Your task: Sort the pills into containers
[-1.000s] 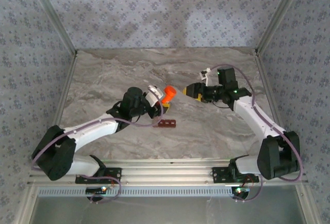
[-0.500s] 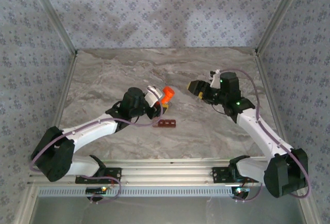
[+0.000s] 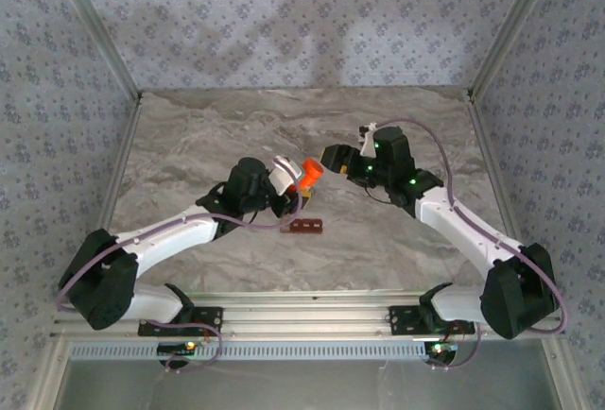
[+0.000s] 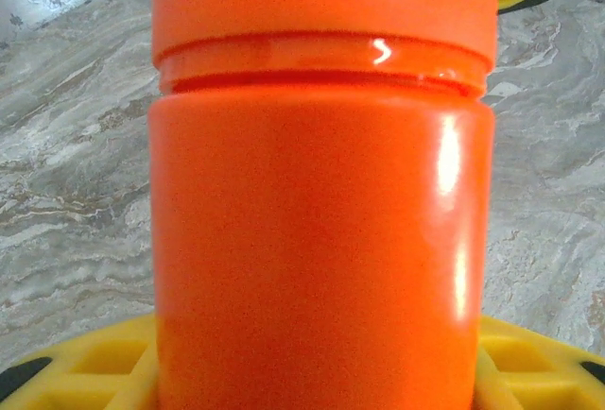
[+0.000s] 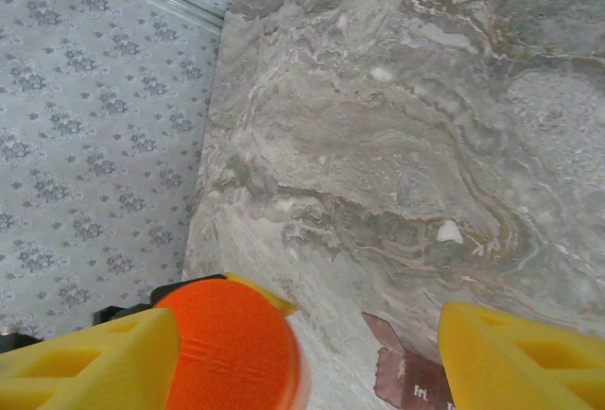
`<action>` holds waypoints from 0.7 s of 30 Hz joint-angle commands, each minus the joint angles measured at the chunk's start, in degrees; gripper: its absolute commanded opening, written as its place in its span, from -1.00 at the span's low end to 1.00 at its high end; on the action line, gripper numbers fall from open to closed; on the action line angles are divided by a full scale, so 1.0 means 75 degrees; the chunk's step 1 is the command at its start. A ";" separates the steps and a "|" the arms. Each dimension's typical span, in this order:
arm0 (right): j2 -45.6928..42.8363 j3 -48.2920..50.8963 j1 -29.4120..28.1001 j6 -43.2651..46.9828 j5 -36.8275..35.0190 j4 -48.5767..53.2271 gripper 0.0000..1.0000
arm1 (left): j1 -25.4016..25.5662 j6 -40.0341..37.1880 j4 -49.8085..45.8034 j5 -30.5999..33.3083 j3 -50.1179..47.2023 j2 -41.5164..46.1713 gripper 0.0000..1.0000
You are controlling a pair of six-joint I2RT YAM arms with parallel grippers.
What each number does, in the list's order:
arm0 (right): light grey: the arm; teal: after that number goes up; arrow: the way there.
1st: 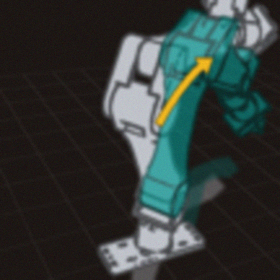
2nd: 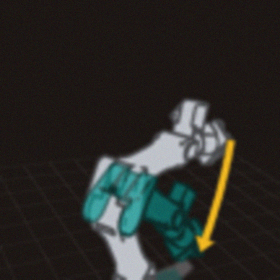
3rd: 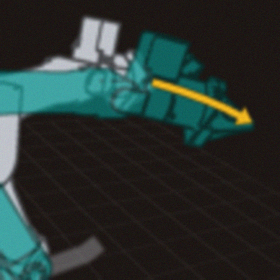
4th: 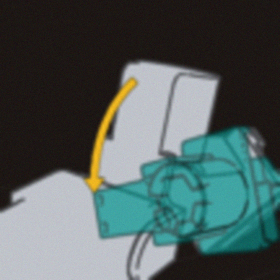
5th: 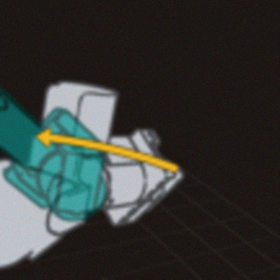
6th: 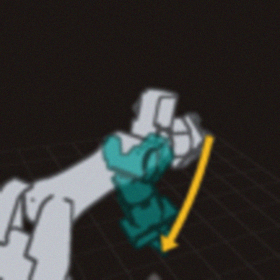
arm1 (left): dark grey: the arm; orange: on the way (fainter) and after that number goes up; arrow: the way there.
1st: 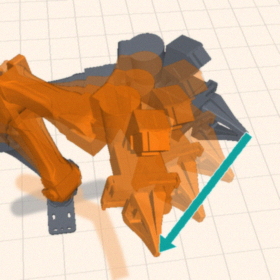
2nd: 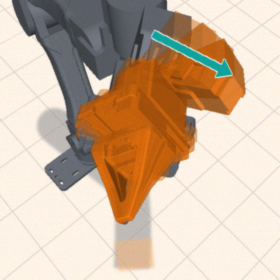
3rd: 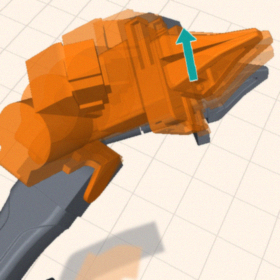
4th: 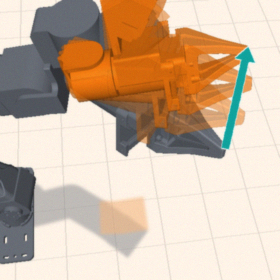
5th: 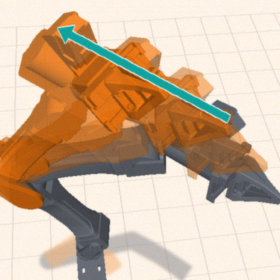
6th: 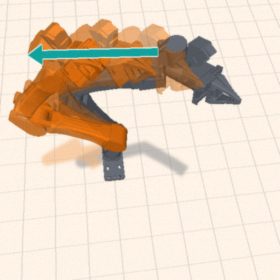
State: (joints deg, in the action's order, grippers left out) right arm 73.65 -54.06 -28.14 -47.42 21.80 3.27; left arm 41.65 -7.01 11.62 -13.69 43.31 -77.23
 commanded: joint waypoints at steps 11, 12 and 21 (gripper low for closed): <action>0.0533 -0.0438 -0.0512 -0.0074 -0.0203 -0.0326 0.48 | 0.0070 -0.0073 0.0214 -0.0163 0.0313 -0.0142 -1.00; 0.0559 -0.0444 -0.0526 -0.0065 -0.0200 -0.0330 0.47 | 0.0076 -0.0065 0.0231 -0.0166 0.0317 -0.0138 -1.00; 0.0692 -0.0482 -0.0648 -0.0042 -0.0037 -0.0436 0.44 | 0.0072 -0.0070 0.0243 -0.0174 0.0342 -0.0173 -1.00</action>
State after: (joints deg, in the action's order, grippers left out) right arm 78.22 -55.77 -32.49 -47.44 21.26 0.67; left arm 41.80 -7.01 11.38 -13.72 43.51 -78.17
